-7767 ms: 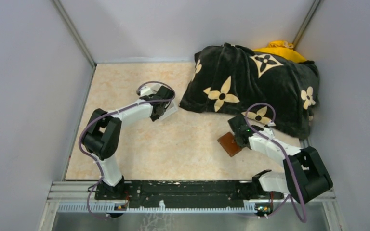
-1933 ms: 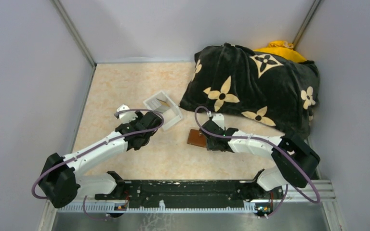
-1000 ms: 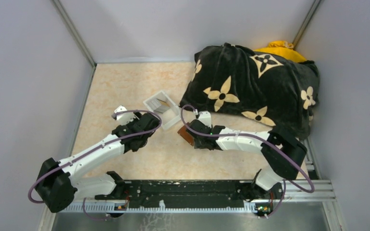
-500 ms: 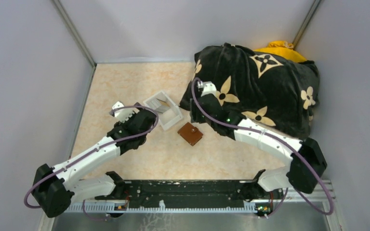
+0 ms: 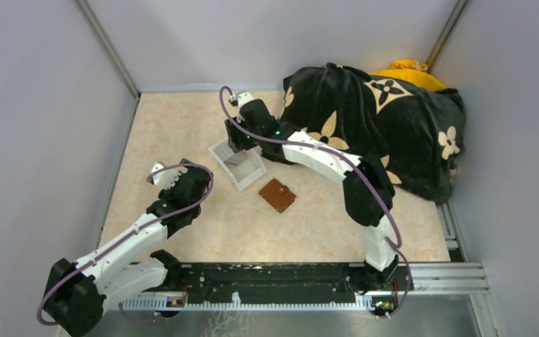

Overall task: Put the credit cards into the card holder
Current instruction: Pick up the credit card from the storage box.

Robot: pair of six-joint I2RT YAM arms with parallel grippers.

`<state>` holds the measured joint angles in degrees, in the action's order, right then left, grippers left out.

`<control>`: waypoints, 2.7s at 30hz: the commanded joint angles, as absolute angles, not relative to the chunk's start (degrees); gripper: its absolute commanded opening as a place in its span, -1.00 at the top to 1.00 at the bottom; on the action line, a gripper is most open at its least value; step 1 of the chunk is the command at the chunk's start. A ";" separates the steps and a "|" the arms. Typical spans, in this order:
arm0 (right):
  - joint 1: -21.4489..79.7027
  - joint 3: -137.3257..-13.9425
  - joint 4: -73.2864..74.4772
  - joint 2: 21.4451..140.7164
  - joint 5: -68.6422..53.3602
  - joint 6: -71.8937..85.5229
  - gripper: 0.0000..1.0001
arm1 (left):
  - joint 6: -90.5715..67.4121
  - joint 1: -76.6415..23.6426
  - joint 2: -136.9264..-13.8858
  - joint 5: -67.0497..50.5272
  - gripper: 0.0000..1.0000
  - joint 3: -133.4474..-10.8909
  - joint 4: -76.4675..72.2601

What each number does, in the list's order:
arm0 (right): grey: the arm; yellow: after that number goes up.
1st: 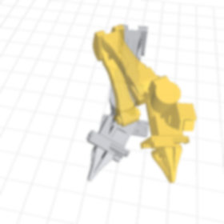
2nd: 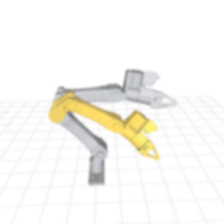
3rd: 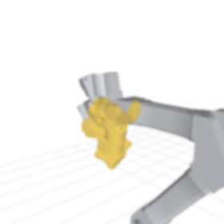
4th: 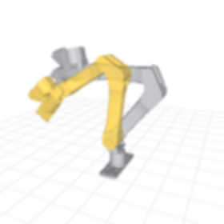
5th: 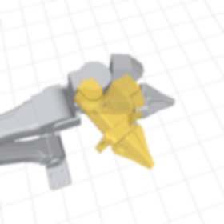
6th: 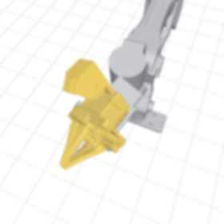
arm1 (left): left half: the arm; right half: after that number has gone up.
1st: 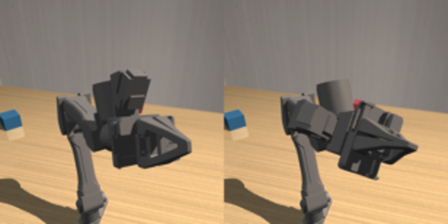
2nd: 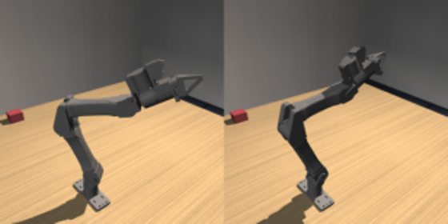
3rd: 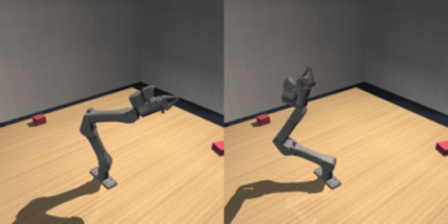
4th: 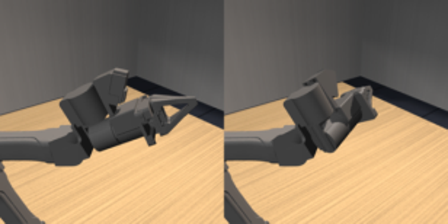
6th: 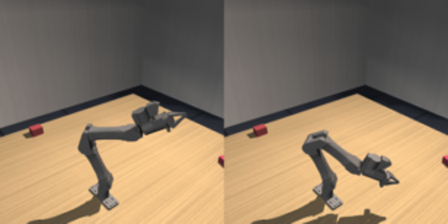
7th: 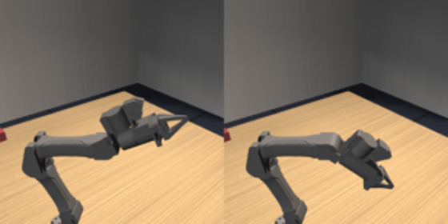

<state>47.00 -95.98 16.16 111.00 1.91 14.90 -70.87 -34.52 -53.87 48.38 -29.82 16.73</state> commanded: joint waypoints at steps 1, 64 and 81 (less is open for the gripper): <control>45.54 -104.90 18.34 118.09 -6.67 13.17 -0.10 | -72.16 -32.30 -53.49 45.75 -0.98 -29.04 11.35; 40.69 -119.62 22.22 135.71 -21.18 18.81 0.25 | -69.70 -21.71 -67.26 28.36 -0.96 -25.15 -6.77; 41.48 -121.14 23.55 134.00 -20.45 19.16 0.45 | -69.63 -21.42 -67.85 27.36 -0.96 -24.97 -7.24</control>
<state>40.71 -118.32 22.37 136.05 -19.81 18.94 -69.41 -21.96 -68.14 27.81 -25.30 -5.63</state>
